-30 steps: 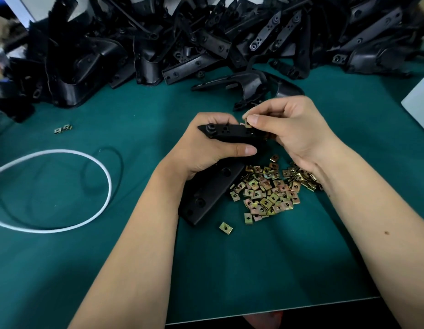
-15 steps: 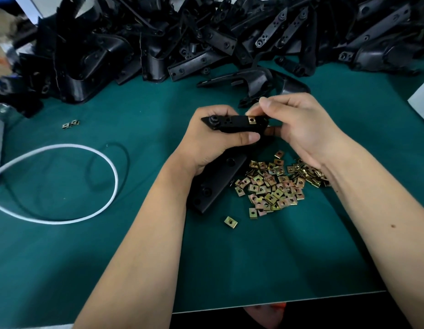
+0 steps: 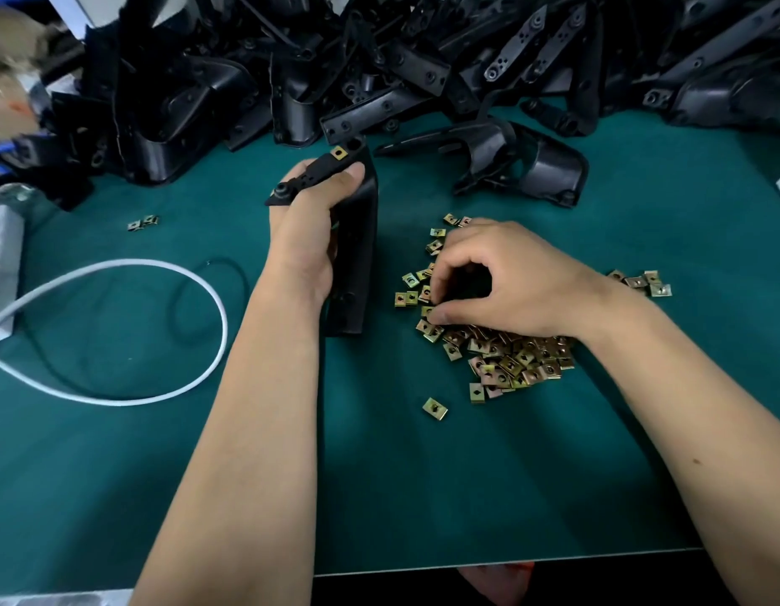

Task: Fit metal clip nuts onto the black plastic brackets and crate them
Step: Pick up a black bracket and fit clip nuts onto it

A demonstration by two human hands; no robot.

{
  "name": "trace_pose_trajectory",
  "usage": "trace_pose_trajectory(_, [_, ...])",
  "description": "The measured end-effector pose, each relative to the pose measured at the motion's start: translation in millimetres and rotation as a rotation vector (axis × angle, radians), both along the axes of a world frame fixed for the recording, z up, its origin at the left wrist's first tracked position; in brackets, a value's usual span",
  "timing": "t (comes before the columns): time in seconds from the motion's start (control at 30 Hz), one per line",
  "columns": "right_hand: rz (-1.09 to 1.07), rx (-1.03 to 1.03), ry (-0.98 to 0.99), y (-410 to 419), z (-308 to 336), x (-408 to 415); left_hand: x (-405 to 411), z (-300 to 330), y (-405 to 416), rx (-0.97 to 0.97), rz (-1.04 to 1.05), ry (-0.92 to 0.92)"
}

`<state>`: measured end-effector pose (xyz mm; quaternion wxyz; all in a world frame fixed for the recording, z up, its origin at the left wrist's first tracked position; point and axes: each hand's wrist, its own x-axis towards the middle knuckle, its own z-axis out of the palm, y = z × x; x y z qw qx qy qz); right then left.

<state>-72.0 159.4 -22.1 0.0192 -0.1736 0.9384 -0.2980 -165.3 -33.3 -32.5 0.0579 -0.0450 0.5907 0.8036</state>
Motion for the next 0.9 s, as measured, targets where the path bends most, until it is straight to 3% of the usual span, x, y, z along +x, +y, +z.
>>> trace_pose_trajectory(0.3, [0.098,0.032,-0.049,-4.9,0.9,2.6,4.3,-0.2,2.4,-0.094,-0.067,0.077])
trace_pose_trajectory(0.4, [0.045,-0.146,-0.028,2.8,2.8,-0.3,5.4,-1.6,1.7,-0.125,-0.181,0.167])
trace_pose_trajectory(0.53, [-0.159,-0.666,0.117,15.9,6.1,-4.8,9.6,-2.3,7.2,-0.285,-0.464,0.273])
trace_pose_trajectory(0.6, [-0.287,-0.827,0.165,21.7,7.5,-5.9,13.3,-0.8,10.7,-0.325,-0.606,0.277])
trace_pose_trajectory(0.73, [-0.32,-0.839,0.066,22.9,8.1,-4.8,22.6,2.3,15.8,-0.328,-0.89,0.281])
trace_pose_trajectory(0.9, [-0.295,-0.796,-0.047,15.4,8.8,-1.2,29.8,3.1,24.4,-0.321,-0.952,0.267])
